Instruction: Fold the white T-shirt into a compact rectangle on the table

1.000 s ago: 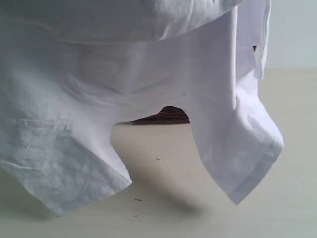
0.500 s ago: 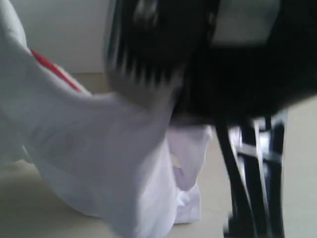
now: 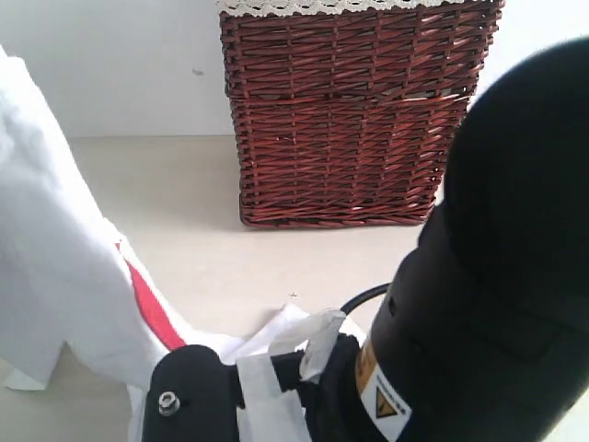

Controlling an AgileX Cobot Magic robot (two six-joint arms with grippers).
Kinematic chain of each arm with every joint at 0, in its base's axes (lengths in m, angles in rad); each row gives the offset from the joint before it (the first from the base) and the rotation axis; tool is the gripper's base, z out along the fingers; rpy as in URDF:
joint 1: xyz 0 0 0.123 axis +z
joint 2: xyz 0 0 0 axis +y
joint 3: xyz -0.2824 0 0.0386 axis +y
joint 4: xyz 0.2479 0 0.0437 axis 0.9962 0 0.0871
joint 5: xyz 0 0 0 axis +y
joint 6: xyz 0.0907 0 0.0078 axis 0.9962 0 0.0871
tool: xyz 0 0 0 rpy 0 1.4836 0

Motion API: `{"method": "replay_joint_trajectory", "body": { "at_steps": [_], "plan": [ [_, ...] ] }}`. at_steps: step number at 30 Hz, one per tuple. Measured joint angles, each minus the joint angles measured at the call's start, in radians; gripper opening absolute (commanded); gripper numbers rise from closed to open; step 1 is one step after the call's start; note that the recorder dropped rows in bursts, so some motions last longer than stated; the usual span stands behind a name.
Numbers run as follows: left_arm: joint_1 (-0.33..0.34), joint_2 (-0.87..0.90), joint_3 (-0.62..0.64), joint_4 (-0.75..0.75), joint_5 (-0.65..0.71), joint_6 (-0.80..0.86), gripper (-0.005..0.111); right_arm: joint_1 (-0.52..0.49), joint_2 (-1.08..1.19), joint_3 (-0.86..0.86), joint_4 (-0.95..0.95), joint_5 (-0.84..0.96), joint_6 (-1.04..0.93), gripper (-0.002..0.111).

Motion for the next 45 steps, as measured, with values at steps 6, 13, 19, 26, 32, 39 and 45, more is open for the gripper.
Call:
{"method": "replay_joint_trajectory", "body": {
  "at_steps": [6,13,19,26,32,39,45],
  "plan": [
    [0.000,0.048,0.092,0.004,0.121,0.016,0.009,0.000,-0.002,-0.032,-0.051,-0.007,0.037,0.061],
    [0.000,0.066,0.231,0.016,0.139,-0.017,0.063,0.000,-0.070,-0.045,-0.302,-0.013,0.217,0.060],
    [0.000,0.066,0.318,0.019,0.187,-0.063,0.033,0.000,-0.077,-0.042,-0.822,-0.075,0.684,0.029],
    [0.000,0.042,0.358,0.003,0.271,-0.102,0.002,-0.114,0.000,-0.032,-0.936,-0.208,0.905,0.000],
    [0.000,0.038,0.388,-0.060,0.283,-0.146,0.040,-0.215,0.108,-0.029,-0.827,-0.272,0.839,0.000],
    [-0.003,-0.033,0.389,-0.075,0.257,-0.229,0.104,-0.222,0.129,-0.029,-0.814,-0.291,0.824,0.000],
    [-0.073,-0.140,0.389,-0.146,0.253,-0.265,0.104,-0.224,0.115,-0.029,-0.812,-0.292,0.818,0.000]
  ]
}}
